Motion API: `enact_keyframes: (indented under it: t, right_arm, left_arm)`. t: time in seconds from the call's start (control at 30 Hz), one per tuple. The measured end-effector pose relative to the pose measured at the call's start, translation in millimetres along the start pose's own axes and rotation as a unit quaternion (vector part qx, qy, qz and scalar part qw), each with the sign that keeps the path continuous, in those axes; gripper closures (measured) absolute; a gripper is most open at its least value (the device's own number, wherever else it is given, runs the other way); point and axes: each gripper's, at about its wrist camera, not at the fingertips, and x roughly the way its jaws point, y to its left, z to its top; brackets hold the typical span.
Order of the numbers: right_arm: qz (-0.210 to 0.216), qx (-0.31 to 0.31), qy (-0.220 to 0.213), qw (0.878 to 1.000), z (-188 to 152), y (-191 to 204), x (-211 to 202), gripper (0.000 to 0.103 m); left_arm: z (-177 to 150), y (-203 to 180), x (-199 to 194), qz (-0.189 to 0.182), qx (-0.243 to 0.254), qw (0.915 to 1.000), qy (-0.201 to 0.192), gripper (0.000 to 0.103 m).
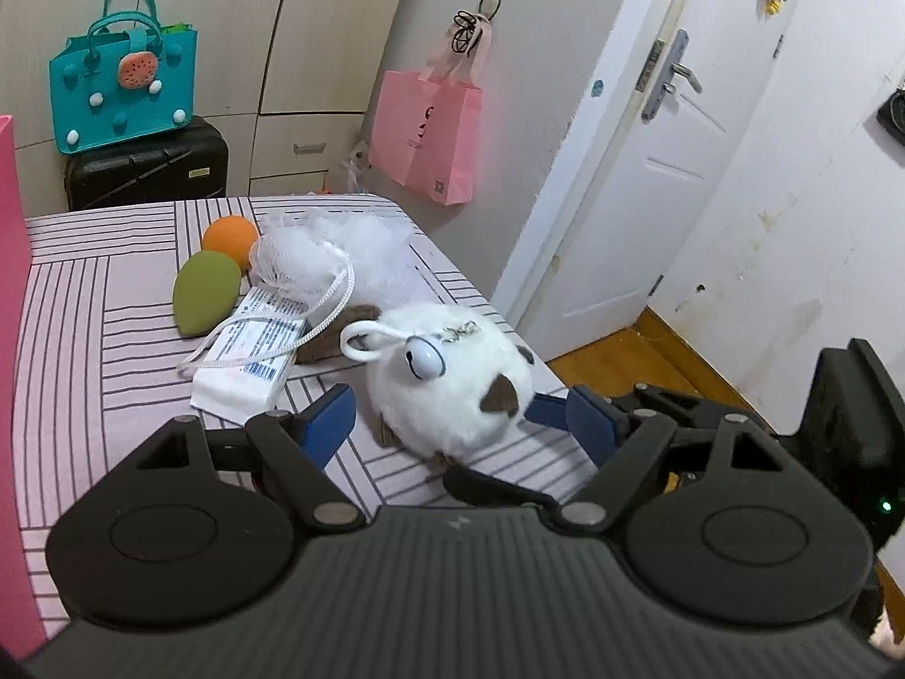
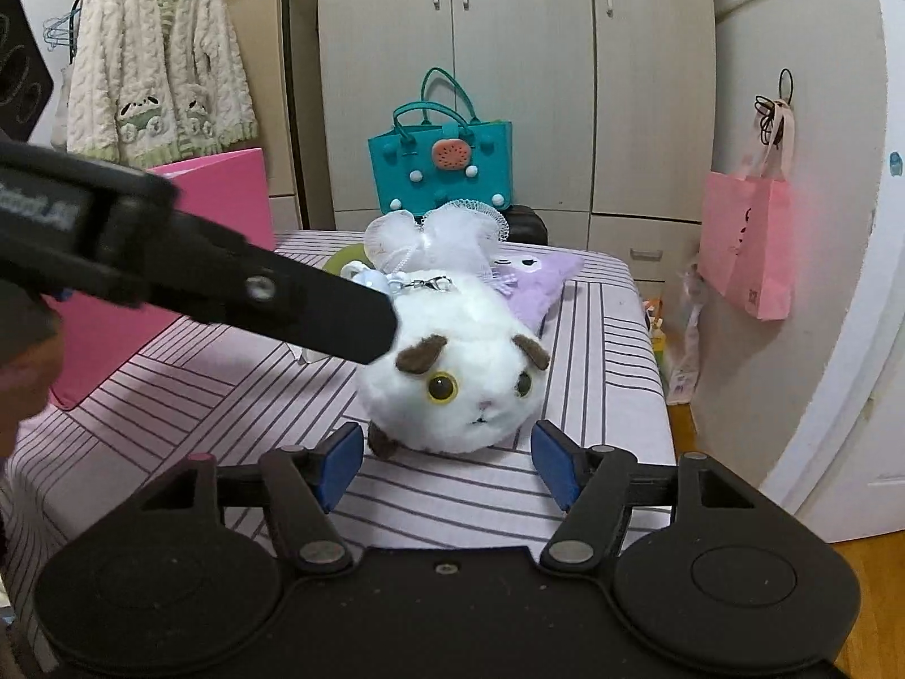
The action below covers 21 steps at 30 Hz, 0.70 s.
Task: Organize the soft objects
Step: 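Close the left tool on the white cat plush's body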
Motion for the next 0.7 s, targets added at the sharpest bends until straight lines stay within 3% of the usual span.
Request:
enact_keyframes:
  t: [0.27, 0.7]
  right_arm:
    - [-0.002, 0.006, -0.003, 1.0, 0, -3, 11, 0.022]
    - [-0.007, -0.004, -0.024, 1.0, 4, -6, 21, 0.021]
  left_arm:
    - [4, 5, 20, 0.005, -0.022, 0.9998, 0.001, 0.021]
    - [7, 8, 44, 0.023, -0.031, 0.9992, 0.005, 0.021]
